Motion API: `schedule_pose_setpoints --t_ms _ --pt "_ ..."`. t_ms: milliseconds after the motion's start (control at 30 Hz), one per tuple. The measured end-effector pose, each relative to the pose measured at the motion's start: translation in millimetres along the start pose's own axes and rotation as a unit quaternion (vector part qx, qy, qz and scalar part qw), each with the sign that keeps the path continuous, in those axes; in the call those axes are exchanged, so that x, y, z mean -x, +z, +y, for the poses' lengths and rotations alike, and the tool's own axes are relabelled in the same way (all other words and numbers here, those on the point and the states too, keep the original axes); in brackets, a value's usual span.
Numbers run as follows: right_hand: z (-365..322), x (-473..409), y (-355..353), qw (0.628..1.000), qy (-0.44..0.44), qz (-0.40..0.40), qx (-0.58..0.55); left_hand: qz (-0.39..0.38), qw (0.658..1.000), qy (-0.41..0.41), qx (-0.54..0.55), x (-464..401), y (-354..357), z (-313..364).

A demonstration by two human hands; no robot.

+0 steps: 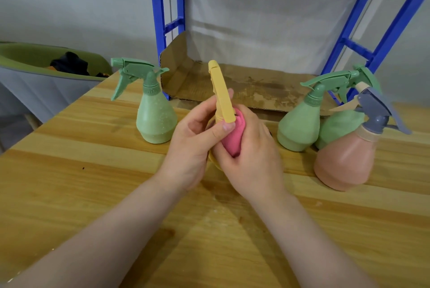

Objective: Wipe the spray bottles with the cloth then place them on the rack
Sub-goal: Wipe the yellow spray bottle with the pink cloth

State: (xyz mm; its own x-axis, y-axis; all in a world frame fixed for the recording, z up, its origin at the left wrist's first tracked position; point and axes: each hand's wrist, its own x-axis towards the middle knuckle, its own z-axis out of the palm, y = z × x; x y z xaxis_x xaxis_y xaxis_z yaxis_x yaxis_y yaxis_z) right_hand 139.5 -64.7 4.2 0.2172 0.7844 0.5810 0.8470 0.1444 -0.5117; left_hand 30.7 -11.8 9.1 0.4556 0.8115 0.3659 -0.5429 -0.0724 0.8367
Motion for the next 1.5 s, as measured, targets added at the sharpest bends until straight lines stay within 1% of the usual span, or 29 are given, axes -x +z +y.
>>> schedule_pose_setpoints --t_ms 167,267,367,467,500,633,733,867,967,1067,1167,1300,1400,1500 --pt "7 3 2 0.997 0.020 -0.045 -0.052 0.083 0.996 0.014 0.040 -7 -7 5" --pt "13 3 1 0.990 0.030 -0.057 -0.122 0.099 0.989 0.037 0.101 -13 -15 12" --pt "18 4 1 0.972 0.053 -0.077 -0.215 0.119 0.982 0.046 0.139 -16 -23 20" --pt "17 6 5 0.950 0.054 -0.093 -0.294 0.131 0.967 0.041 0.215 -16 -25 28" --pt "15 7 5 0.945 0.055 -0.099 -0.307 0.130 0.967 0.040 0.217 -15 -24 30" --pt "10 6 2 0.936 0.060 -0.097 -0.332 0.112 0.979 0.034 0.170 -13 -19 33" --pt "14 3 1 0.940 0.047 -0.086 -0.326 0.101 0.983 0.037 0.149 -13 -19 34" --pt "13 2 -3 0.950 0.045 -0.102 -0.291 0.107 0.985 0.062 0.124 -13 -22 31" --pt "11 2 -5 0.957 0.032 -0.109 -0.266 0.086 0.992 0.073 0.064 -12 -20 24" --pt "11 -1 -10 0.961 0.027 -0.113 -0.251 0.036 0.997 0.043 0.051 -9 -14 19" --pt "10 -2 -15 0.967 0.023 -0.125 -0.223 -0.039 0.999 0.011 0.031 -4 -10 15" --pt "5 -3 -20 0.976 0.013 -0.148 -0.160 -0.099 0.995 0.008 -0.028 0 -8 8" --pt "4 -4 -22 0.980 0.007 -0.140 -0.142 -0.102 0.994 0.011 -0.038 0 -8 9" --pt "1 -4 -23 0.980 0.007 -0.145 -0.134 -0.079 0.994 0.039 -0.063 1 -9 8"
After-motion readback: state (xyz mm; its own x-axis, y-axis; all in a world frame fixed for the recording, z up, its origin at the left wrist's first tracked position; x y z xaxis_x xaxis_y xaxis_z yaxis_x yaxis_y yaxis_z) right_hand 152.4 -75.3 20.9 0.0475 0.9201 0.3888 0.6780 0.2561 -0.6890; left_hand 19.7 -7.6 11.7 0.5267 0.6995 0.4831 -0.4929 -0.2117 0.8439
